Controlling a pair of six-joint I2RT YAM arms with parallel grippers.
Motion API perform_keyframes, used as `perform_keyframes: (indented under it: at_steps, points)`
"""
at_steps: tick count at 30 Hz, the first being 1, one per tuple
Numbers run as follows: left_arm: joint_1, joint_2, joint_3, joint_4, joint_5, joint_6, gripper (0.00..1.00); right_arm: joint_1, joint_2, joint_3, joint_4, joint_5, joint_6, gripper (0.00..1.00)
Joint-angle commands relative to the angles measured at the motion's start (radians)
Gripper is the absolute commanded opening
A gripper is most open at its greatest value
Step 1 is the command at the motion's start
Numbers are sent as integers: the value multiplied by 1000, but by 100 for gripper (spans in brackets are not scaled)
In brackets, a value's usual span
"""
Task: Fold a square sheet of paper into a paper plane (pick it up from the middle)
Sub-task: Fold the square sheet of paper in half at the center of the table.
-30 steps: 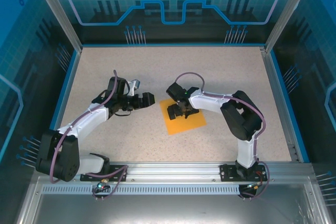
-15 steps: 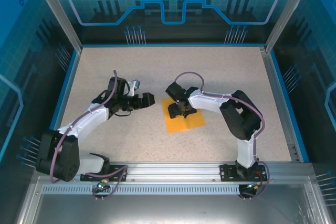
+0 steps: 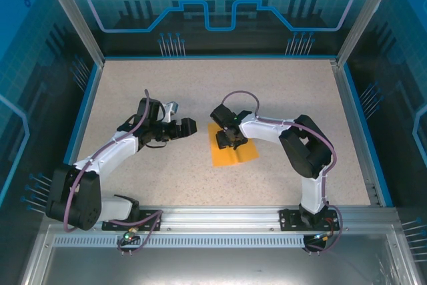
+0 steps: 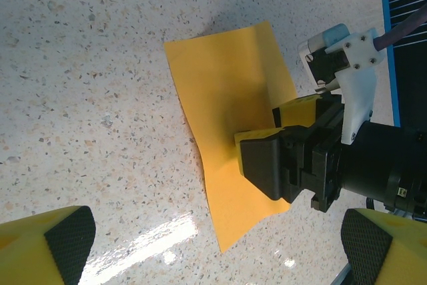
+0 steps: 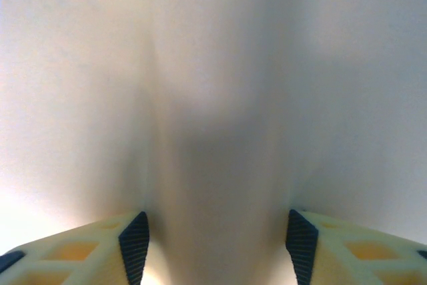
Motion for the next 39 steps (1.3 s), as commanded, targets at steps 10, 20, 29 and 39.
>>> perform_keyframes:
  at_steps: [10, 20, 29, 39]
  points:
    - [-3, -1, -3, -26, 14, 2, 99, 7, -46, -19, 0, -34, 19, 30]
    - [14, -88, 41, -144, -41, 28, 99, 17, -151, 23, 28, -176, 31, 24]
    - [105, -221, 139, -339, -61, 44, 99, 12, -267, -12, 248, -541, 74, 23]
    - [91, -184, 133, -264, 55, -20, 99, -96, -278, -248, 452, -715, 102, 23]
